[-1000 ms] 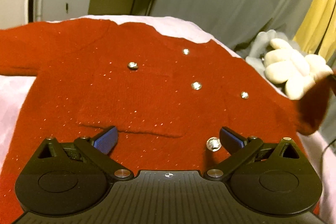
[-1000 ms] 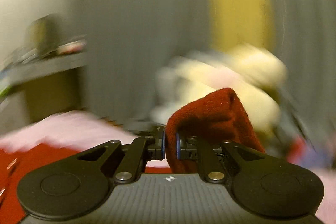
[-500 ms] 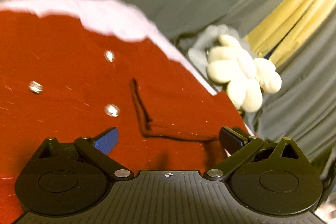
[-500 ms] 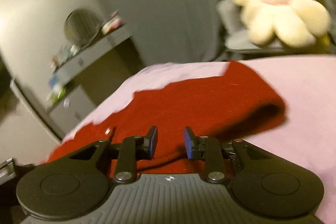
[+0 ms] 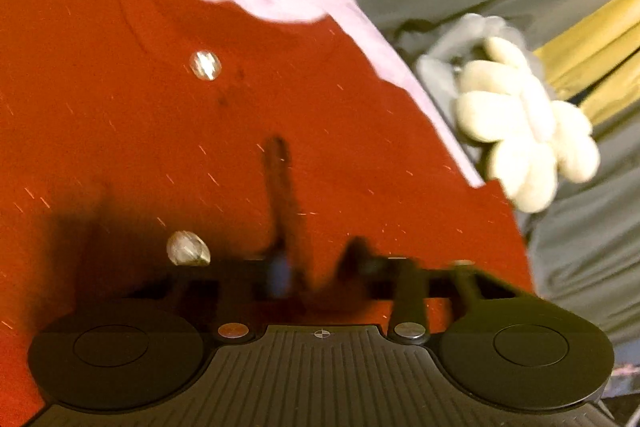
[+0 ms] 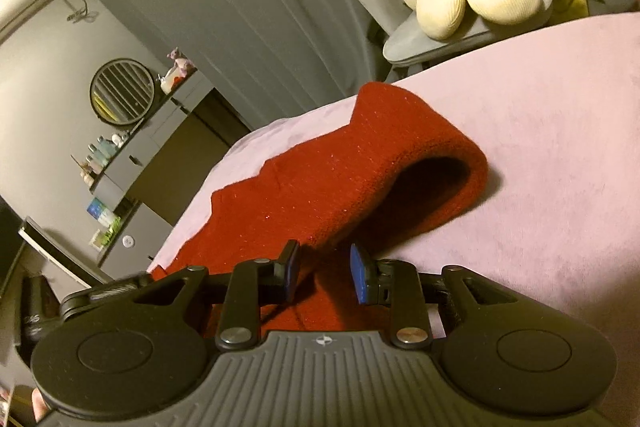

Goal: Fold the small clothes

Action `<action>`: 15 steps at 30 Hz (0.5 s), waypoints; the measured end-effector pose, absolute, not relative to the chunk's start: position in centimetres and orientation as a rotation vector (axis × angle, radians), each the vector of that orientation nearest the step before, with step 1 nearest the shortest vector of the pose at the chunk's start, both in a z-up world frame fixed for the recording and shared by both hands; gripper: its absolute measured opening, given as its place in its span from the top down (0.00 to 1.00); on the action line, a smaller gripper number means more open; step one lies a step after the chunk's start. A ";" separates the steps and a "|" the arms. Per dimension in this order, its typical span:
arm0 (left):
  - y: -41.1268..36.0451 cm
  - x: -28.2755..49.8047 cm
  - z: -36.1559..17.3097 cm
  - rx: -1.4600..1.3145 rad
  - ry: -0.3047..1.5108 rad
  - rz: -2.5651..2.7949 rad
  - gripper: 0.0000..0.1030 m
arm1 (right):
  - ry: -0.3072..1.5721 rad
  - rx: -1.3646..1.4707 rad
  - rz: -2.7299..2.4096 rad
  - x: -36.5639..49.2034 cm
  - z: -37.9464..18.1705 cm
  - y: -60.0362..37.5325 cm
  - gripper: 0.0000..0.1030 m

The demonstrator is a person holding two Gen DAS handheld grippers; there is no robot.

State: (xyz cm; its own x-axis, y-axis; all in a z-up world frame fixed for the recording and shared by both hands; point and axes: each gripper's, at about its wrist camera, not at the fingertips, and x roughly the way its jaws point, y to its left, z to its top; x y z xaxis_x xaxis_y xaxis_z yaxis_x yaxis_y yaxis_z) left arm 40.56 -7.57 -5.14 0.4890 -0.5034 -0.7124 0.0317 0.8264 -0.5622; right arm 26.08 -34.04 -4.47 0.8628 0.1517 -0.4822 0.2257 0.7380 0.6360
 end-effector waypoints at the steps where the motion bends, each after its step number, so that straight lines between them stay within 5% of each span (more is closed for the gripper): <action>1: -7.0 40.2 -4.6 -0.529 0.998 -0.353 0.83 | 0.536 0.760 -0.039 26.0 -4.5 -34.1 0.72; 8: 0.5 37.6 0.7 -0.440 0.764 -0.292 0.84 | 0.512 0.862 0.033 26.5 -4.9 -33.6 0.59; 15: 6.7 36.1 -2.1 -0.292 0.812 -0.110 0.79 | 0.549 0.833 0.045 28.1 -5.5 -31.6 0.55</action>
State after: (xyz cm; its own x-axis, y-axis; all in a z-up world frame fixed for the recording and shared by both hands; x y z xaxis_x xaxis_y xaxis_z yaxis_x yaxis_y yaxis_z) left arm 36.12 6.65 -2.15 0.6851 -0.2083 -0.6981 -0.0144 0.9542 -0.2988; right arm 28.13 -31.62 -5.50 0.8604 0.2478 -0.4453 0.1728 0.6802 0.7124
